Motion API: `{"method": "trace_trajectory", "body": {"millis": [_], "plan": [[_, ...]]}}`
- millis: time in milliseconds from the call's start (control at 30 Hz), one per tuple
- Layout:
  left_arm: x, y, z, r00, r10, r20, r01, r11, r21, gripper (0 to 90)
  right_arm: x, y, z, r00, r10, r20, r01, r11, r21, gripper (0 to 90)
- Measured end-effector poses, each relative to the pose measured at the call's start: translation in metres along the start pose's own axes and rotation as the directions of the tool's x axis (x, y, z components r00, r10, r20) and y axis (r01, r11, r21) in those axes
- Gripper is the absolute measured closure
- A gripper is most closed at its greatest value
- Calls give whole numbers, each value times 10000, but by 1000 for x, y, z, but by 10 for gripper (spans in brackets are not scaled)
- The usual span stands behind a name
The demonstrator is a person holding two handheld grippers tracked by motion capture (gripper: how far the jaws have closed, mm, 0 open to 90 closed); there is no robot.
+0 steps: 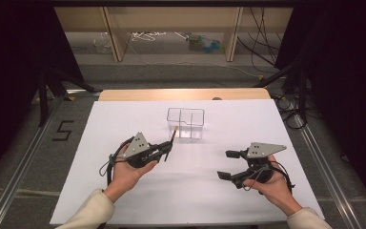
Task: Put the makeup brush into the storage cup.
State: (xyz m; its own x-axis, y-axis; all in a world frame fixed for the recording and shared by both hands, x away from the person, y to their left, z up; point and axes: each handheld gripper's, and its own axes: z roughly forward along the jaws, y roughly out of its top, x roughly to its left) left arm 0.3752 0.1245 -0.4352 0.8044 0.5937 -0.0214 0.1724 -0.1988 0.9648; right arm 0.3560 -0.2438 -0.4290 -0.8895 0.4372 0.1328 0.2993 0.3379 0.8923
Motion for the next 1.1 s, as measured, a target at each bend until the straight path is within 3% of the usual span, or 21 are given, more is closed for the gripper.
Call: {"method": "trace_trajectory", "body": {"millis": [267,500,1100], "plan": [[2,2,1,10000,21,-56,-21,10000,-73,828,-1,-1,2,10000,-17,7,18,9997,-230,165],[2,3,1,10000,6,-88,-7,9999,-132,828,-1,0,0,10000,-36,41,36,10000,-21,165],[2,15,10,9999,146,-62,-148,9994,-318,828,0,-1,1,10000,16,-1,-16,9998,-203,165]]}}
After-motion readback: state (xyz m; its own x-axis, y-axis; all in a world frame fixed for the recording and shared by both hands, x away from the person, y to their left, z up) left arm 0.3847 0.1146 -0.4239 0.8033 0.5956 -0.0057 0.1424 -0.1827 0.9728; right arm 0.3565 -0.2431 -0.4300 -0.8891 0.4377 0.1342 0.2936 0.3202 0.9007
